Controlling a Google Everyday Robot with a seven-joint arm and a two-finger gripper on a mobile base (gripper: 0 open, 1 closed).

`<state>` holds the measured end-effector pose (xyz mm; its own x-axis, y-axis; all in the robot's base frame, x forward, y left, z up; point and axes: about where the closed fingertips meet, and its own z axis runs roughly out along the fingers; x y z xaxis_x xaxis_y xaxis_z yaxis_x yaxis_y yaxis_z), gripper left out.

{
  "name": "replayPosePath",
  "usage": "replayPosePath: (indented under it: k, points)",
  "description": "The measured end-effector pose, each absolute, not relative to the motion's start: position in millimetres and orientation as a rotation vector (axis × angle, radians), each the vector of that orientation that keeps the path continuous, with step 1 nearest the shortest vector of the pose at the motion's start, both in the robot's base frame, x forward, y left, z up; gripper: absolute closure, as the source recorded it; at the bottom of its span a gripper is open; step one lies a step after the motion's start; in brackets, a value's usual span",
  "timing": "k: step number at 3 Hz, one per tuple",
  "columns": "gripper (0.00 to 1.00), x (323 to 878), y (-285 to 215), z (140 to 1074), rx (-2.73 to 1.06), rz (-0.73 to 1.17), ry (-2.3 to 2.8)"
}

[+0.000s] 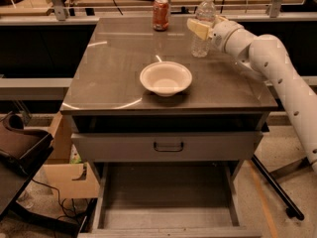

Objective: Place water bottle into middle drawer

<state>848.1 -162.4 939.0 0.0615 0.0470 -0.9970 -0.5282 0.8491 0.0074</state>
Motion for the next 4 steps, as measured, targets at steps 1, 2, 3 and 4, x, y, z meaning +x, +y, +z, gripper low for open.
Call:
replayPosePath:
  k: [1,2,3,4]
  points:
    - [0.72,848.3,-160.1,939.1,-0.412,0.456,1.454]
    - [0.96,848.7,-156.8,938.9,-0.414,0.46,1.453]
    - [1.0,849.0,-154.4,938.8,-0.416,0.462,1.453]
    - [1.0,849.0,-154.2,938.8,-0.416,0.463,1.453]
